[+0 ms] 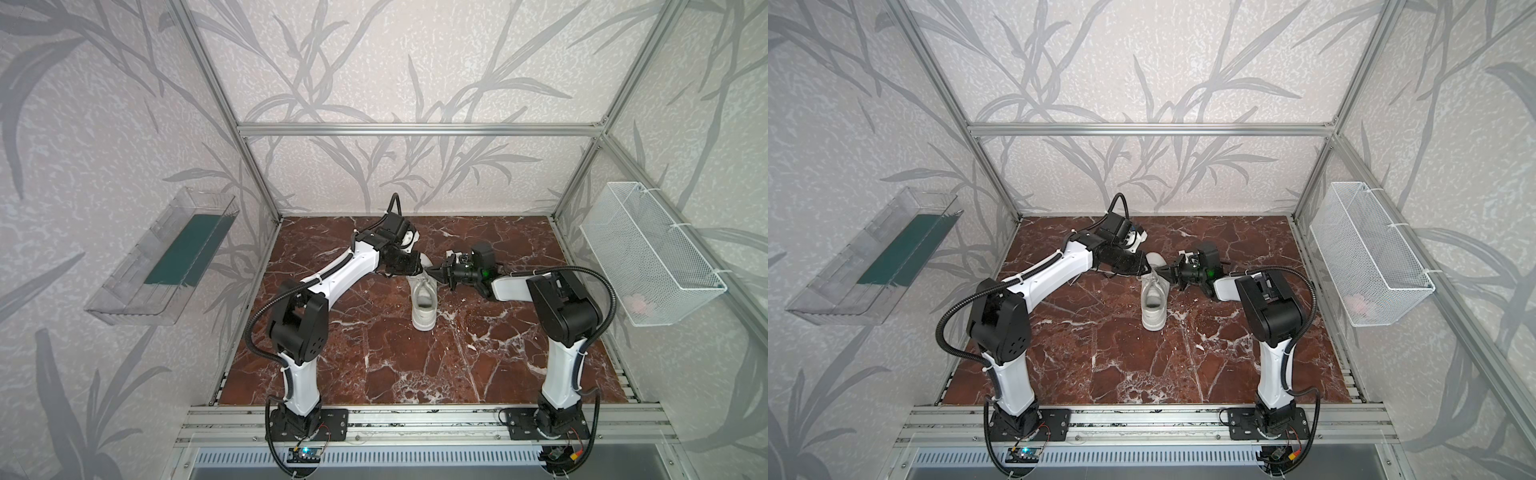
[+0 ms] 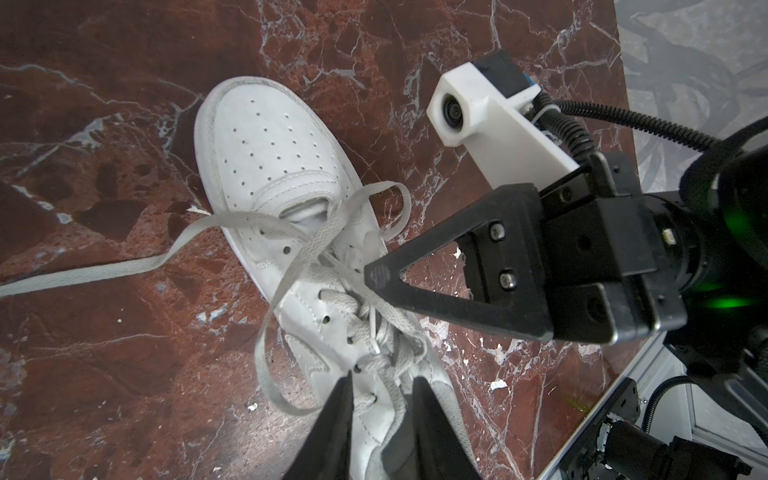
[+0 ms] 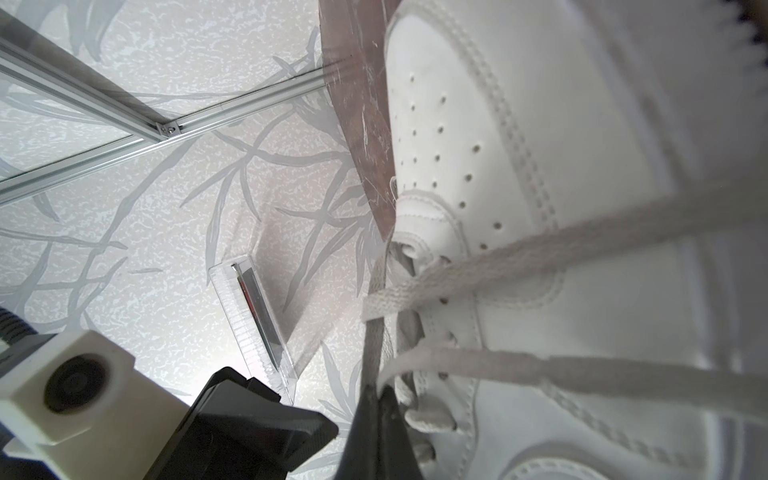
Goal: Tie the shoes
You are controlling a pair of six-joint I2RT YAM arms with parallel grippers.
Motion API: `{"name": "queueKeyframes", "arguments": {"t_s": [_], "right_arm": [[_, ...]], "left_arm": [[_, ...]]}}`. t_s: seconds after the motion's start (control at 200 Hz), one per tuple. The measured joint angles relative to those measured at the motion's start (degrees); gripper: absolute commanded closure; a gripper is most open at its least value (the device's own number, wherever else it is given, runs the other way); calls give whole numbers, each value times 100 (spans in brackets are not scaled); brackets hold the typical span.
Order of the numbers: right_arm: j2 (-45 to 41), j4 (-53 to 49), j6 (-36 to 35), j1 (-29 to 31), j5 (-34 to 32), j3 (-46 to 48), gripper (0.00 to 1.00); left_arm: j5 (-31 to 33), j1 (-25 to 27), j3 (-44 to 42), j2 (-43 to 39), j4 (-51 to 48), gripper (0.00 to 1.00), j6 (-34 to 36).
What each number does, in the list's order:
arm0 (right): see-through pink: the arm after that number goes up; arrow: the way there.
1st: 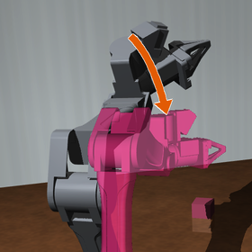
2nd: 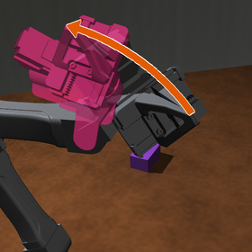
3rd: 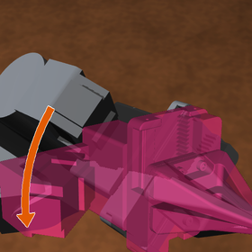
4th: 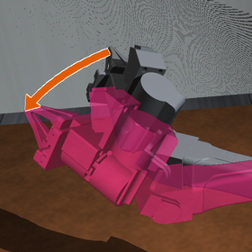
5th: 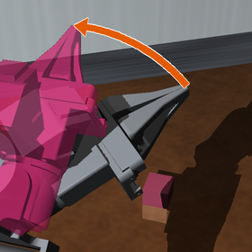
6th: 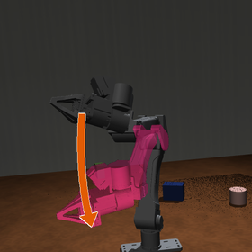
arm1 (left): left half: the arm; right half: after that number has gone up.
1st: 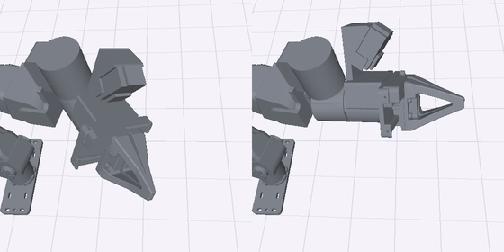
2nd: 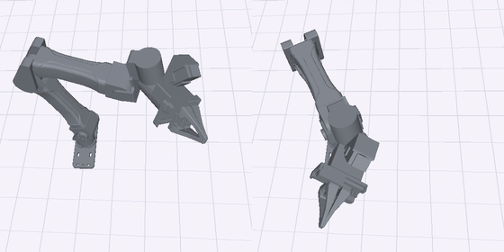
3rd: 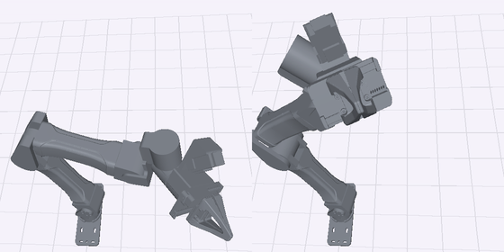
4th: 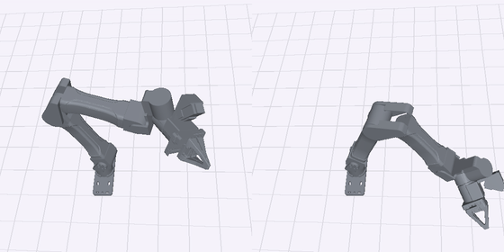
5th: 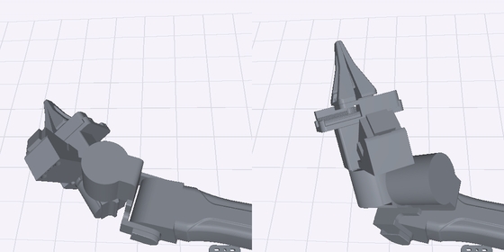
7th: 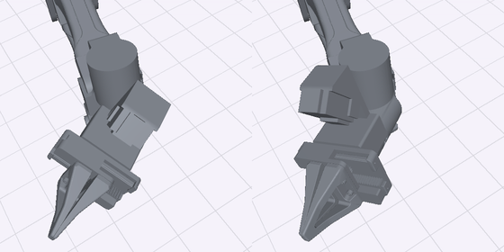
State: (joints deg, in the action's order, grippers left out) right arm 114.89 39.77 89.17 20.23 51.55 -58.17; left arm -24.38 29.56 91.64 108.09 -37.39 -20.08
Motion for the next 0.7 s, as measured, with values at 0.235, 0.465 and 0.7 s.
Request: {"name": "queueKeyframes", "arguments": {"t_s": [0.235, 0.465, 0.7], "right_arm": [[50, 203, 90, 20, 17, 35, 100], [50, 269, 131, 24, 37, 90, 100], [50, 310, 149, 26, 57, 105, 100]], "left_arm": [[-116, 0, 0, 11, -9, 74, -9], [-184, 0, 0, 101, -4, 74, -9], [-232, 0, 0, 254, 17, 74, -20]]}}
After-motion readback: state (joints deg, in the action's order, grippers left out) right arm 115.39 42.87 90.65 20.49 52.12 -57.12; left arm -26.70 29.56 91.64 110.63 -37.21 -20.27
